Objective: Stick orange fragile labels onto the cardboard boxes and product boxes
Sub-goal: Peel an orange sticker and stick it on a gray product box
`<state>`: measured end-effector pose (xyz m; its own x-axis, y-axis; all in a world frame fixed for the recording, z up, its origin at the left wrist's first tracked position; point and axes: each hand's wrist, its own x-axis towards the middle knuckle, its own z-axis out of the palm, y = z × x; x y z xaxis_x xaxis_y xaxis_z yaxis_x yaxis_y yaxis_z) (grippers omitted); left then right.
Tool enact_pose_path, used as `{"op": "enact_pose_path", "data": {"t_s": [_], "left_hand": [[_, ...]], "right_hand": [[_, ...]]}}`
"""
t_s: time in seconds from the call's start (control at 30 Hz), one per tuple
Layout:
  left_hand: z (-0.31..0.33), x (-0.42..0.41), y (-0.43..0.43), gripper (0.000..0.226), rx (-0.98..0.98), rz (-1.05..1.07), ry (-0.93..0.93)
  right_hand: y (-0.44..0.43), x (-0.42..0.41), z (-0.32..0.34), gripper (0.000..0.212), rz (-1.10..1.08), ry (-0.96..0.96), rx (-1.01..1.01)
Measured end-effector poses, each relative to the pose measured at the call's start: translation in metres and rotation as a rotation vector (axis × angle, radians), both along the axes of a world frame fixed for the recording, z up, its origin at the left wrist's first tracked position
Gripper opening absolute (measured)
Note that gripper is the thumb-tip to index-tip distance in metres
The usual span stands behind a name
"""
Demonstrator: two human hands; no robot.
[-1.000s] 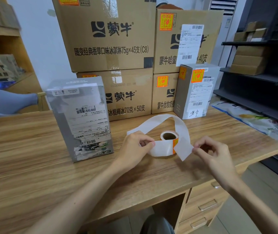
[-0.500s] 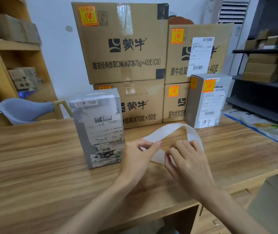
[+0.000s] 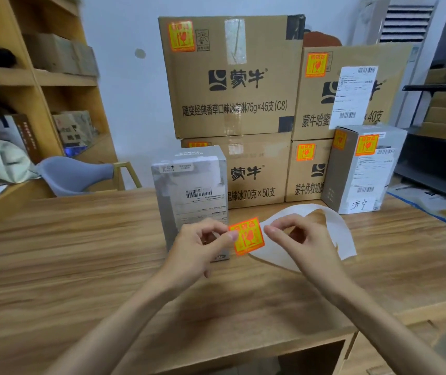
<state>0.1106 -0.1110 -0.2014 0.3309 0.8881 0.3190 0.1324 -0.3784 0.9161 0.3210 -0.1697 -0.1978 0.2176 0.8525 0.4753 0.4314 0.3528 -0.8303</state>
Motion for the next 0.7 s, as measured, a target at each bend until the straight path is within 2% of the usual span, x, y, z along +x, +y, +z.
{"op": "enact_pose_path", "data": {"t_s": [0.17,0.33,0.47,0.7], "left_hand": [[0.013,-0.028,-0.005,0.013,0.099,-0.040,0.019],[0.022,-0.056,-0.004,0.007,0.153,0.078,0.013],[0.034,-0.074,-0.001,0.002,0.191,0.189,-0.016],[0.050,-0.081,0.018,0.006,0.319,0.405,-0.072]], "right_hand": [[0.009,-0.027,0.007,0.006,0.228,0.153,-0.078],[0.025,-0.057,0.014,0.013,0.304,0.116,-0.018],[0.039,-0.079,0.031,0.012,0.310,0.072,0.053],[0.065,-0.107,0.057,0.012,0.177,-0.057,0.194]]}}
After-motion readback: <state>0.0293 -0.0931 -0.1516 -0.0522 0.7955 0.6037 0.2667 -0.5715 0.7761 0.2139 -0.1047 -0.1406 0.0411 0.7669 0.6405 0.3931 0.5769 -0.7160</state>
